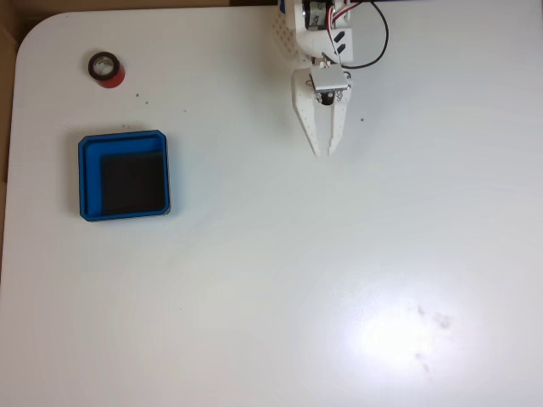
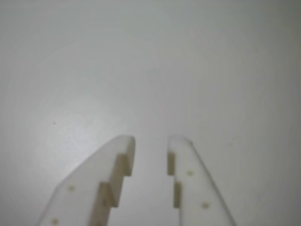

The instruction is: Pick the red roll and drop it in the blue box

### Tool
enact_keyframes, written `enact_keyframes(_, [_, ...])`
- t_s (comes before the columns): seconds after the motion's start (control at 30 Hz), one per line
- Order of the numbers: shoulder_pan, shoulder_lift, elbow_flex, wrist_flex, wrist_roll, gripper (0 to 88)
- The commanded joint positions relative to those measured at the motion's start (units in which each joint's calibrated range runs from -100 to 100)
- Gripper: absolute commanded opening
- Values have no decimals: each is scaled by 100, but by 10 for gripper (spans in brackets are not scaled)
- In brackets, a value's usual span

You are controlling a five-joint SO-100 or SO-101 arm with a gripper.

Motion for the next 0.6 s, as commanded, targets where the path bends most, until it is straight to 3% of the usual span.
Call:
enact_keyframes(0.0, [-39,-69,72,-78,3,5])
enact_keyframes(0.57, [0,-69,63,-78,-32,5])
